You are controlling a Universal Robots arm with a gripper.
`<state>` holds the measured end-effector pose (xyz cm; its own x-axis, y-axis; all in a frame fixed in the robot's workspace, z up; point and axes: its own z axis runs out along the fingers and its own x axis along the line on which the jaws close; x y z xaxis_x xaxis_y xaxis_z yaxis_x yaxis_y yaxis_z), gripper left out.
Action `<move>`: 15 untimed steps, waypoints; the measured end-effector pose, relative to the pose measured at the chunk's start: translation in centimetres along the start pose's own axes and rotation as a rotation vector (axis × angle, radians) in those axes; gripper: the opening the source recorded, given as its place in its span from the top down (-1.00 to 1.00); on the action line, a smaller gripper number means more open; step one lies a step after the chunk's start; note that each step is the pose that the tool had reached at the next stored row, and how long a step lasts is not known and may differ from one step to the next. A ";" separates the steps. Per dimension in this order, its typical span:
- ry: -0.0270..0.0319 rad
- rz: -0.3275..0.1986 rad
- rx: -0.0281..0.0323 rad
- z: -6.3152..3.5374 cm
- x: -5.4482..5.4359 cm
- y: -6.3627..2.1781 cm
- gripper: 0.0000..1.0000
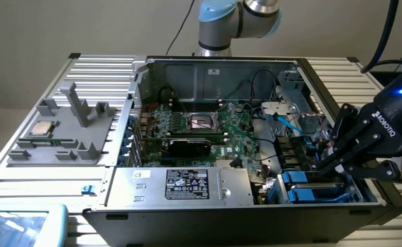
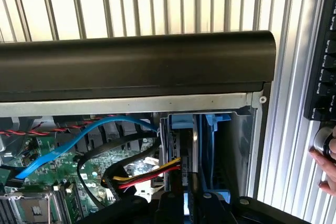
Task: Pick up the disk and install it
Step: 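Insert the first disk wire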
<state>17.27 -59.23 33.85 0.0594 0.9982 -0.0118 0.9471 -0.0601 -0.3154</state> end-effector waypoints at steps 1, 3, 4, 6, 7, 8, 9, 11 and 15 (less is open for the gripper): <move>-0.0001 0.000 0.0010 -0.01 0.1 0.12 0.68; 0.0000 0.000 0.0025 -0.01 0.3 0.32 0.68; 0.0000 0.000 0.0026 0.00 0.4 0.34 0.68; -0.0001 0.000 0.0027 0.00 0.4 0.33 0.68; -0.0001 0.000 0.0027 0.00 0.4 0.34 0.68; -0.0003 0.000 0.0026 0.00 0.4 0.34 0.68; -0.0003 -0.001 0.0027 0.03 0.4 0.35 0.68; -0.0016 -0.004 0.0026 0.07 0.4 0.36 0.68; -0.0051 -0.015 0.0023 0.22 0.4 0.41 0.68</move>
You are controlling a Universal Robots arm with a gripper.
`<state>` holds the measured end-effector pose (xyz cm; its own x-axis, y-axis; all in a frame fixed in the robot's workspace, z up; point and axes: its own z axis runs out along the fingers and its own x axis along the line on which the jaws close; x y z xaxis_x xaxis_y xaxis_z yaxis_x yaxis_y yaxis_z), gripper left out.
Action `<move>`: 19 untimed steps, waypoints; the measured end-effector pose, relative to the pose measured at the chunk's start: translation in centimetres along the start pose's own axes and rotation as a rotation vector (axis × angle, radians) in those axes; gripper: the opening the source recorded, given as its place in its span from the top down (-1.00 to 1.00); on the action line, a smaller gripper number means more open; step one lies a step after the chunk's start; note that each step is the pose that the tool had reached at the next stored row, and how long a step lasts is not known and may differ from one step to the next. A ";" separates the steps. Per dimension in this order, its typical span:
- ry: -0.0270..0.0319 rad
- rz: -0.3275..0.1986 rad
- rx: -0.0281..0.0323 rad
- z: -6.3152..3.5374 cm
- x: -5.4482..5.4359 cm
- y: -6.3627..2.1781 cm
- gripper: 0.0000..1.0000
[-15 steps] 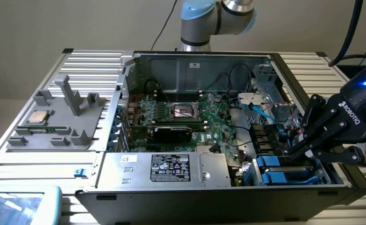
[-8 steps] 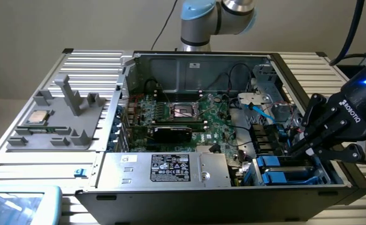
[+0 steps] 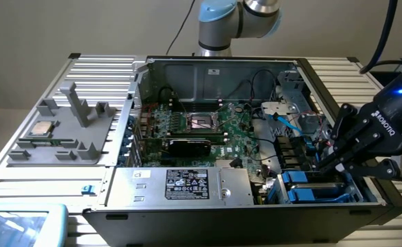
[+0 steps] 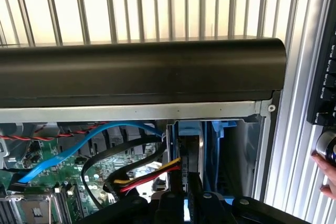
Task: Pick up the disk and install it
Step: 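Insert the first disk wire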
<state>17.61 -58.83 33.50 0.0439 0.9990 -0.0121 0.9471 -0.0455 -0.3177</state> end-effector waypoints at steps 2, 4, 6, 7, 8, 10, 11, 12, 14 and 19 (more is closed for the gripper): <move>-0.0007 -0.002 -0.0001 0.02 0.0 0.01 0.68; -0.0006 -0.002 0.0000 0.02 0.0 0.01 0.68; -0.0006 -0.002 0.0000 0.04 0.0 0.02 0.68; -0.0003 -0.002 0.0000 0.07 0.0 0.03 0.68; -0.0003 -0.002 0.0000 0.09 0.0 0.03 0.68; -0.0005 -0.002 0.0000 0.14 0.1 0.06 0.68; -0.0006 -0.002 0.0000 0.16 0.1 0.07 0.68; -0.0007 -0.002 0.0000 0.18 0.1 0.08 0.68; -0.0006 -0.002 -0.0002 0.22 0.1 0.10 0.68; -0.0007 -0.002 -0.0004 0.22 0.2 0.09 0.68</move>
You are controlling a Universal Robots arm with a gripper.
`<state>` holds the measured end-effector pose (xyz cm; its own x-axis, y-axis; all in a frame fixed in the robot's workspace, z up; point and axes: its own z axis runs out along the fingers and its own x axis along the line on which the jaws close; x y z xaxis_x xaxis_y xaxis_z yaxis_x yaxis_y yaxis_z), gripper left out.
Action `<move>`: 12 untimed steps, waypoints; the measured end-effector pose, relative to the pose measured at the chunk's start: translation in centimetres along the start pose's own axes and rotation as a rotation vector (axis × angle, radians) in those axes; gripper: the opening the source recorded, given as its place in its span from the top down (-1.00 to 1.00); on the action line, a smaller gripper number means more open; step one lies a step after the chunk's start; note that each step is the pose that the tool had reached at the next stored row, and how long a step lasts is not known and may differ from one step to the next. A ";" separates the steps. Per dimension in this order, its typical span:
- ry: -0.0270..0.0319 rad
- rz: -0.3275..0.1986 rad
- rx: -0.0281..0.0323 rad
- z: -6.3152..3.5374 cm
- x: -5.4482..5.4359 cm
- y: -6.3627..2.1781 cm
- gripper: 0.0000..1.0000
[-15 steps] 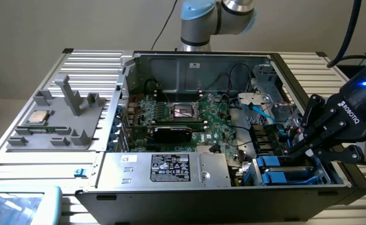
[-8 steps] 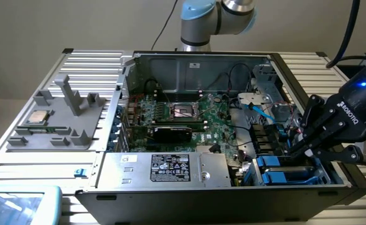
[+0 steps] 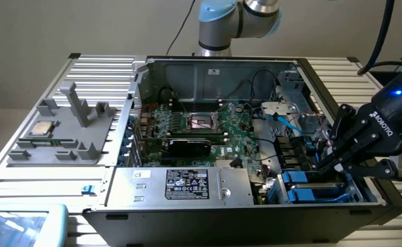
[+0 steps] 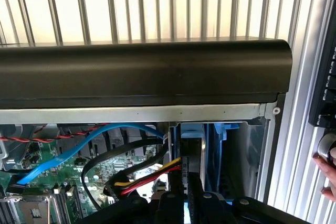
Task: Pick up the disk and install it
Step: 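Insert the first disk wire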
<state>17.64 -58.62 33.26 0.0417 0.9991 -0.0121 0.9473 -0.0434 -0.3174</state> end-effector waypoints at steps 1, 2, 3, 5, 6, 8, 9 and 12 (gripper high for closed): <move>0.0000 0.000 0.0000 0.00 0.1 0.00 0.68; 0.0001 0.000 0.0000 0.00 0.1 0.01 0.68; 0.0002 0.000 0.0001 0.01 0.1 0.03 0.68; 0.0000 0.000 0.0000 -0.01 0.1 0.06 0.68; -0.0001 0.000 -0.0001 -0.02 0.1 0.10 0.68; 0.0001 0.000 -0.0007 -0.02 0.2 0.15 0.68; 0.0001 0.000 -0.0009 -0.01 0.2 0.18 0.68; -0.0001 0.000 -0.0016 0.03 0.2 0.24 0.68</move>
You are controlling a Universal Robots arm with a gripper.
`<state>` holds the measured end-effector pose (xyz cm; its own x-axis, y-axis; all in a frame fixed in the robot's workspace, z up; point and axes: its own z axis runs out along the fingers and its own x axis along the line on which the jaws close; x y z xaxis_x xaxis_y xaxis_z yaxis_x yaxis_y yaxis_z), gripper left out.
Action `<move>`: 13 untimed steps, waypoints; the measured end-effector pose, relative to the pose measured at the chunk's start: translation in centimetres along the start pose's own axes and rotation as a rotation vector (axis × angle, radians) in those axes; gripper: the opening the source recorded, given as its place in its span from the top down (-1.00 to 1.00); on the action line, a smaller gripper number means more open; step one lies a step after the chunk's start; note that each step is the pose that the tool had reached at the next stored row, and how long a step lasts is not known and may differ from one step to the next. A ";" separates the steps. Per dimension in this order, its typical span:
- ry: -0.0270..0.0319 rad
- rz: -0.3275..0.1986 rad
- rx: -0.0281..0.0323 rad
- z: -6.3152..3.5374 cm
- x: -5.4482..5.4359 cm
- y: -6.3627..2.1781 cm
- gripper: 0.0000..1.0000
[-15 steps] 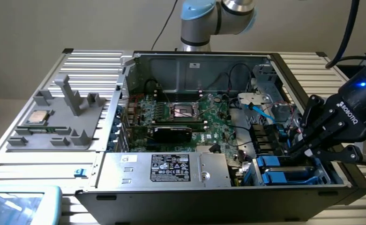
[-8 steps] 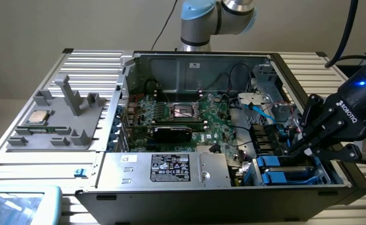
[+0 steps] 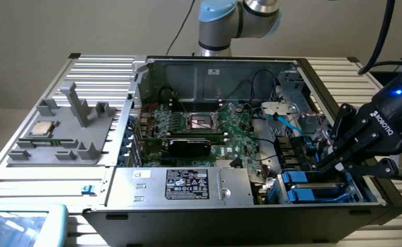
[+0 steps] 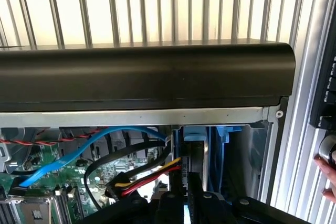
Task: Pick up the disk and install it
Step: 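Insert the first disk wire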
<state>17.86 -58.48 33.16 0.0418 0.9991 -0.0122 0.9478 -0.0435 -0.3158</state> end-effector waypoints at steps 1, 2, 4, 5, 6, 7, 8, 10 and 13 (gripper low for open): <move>0.0002 0.000 -0.0001 0.04 0.0 0.02 0.68; 0.0003 0.000 -0.0001 0.08 0.0 0.03 0.68; 0.0000 0.000 -0.0002 0.15 0.0 0.05 0.68; 0.0001 0.000 -0.0003 0.19 0.0 0.07 0.68; 0.0002 0.000 -0.0003 0.23 0.0 0.08 0.68; 0.0001 0.000 -0.0003 0.27 0.0 0.09 0.68; 0.0000 0.000 -0.0003 0.30 0.0 0.10 0.68; 0.0000 0.000 -0.0004 0.37 0.0 0.12 0.68; 0.0003 0.000 -0.0004 0.45 0.0 0.15 0.68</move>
<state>17.86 -58.48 32.69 0.0418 0.9991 -0.0118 0.9479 -0.0434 -0.3155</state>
